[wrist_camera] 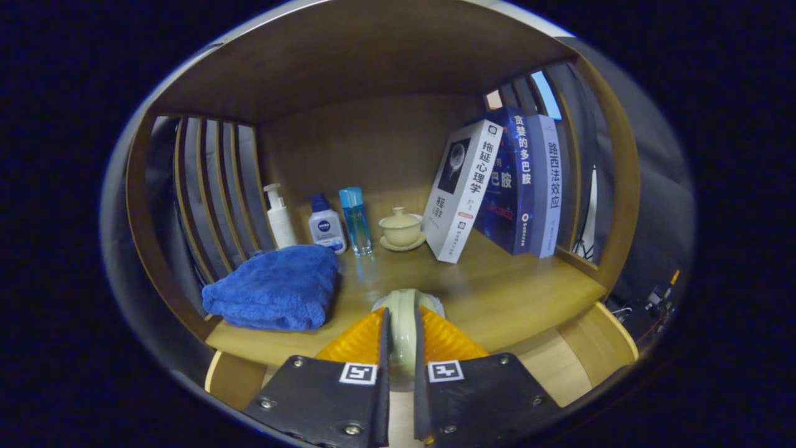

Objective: Pull open the drawer, take out the items inside it, and place them on the countertop above the cabinet.

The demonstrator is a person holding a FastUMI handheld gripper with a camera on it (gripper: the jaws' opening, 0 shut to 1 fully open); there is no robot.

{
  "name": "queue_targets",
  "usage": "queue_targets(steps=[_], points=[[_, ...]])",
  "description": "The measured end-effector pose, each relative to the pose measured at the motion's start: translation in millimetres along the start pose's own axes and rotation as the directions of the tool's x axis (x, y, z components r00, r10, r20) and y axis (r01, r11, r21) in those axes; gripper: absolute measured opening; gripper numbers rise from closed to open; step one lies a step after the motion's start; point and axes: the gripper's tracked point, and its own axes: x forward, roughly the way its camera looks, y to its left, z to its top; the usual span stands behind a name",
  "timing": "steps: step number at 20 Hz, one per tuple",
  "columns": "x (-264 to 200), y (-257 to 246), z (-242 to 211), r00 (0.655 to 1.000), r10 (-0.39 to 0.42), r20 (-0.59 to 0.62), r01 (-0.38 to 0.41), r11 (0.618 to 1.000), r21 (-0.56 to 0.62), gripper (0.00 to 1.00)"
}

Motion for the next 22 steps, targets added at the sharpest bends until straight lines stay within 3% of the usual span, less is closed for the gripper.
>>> queue_targets(steps=[5, 12, 14, 18, 20, 22], points=[[33.1, 6.9, 8.6, 0.995, 0.024, 0.094, -0.019, 0.998, -0.054, 0.16], [55.8, 9.7, 14.9, 0.994, 0.023, 0.104, -0.025, 0.999, 0.022, 0.18], [52.7, 0.6, 6.7, 0.998, -0.004, 0.069, 0.003, 1.0, 0.013, 0.27], [27.6, -17.2, 11.0, 0.994, -0.074, 0.083, 0.076, 0.997, -0.026, 0.76], [11.9, -17.6, 18.9, 0.992, -0.067, 0.105, 0.068, 0.998, -0.005, 1.0], [-15.8, -23.1, 26.9, 0.991, -0.061, 0.116, 0.06, 0.998, 0.012, 1.0]])
